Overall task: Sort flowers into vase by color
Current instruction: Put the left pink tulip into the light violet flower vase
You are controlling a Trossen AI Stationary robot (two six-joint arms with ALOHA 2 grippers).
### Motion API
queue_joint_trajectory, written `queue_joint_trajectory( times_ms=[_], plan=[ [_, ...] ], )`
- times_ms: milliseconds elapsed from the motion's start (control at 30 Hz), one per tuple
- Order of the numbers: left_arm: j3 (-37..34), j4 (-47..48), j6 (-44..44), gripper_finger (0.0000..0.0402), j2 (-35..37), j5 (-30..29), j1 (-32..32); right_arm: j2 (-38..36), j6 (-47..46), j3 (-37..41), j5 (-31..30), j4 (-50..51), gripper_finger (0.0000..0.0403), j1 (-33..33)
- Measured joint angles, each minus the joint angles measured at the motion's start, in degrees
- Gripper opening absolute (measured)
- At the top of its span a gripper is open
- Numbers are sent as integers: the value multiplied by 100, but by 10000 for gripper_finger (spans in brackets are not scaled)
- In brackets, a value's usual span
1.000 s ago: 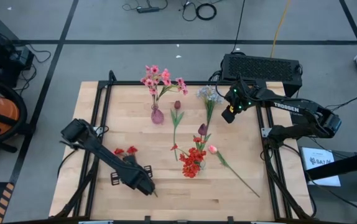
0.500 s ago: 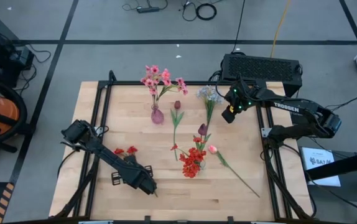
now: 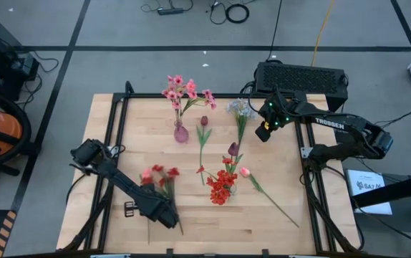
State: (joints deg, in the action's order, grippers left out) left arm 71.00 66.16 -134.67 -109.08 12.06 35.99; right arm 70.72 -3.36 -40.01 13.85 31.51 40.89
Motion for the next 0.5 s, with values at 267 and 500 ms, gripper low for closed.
queue_joint_trajectory(
  times_ms=[267,500],
  plan=[
    [966,1916,-140,1,322,-730,86,0,2,0,2,-2,0,2],
    [1476,2217,33,1,548,-2869,82,0,4,0,0,-4,0,1]
  ],
)
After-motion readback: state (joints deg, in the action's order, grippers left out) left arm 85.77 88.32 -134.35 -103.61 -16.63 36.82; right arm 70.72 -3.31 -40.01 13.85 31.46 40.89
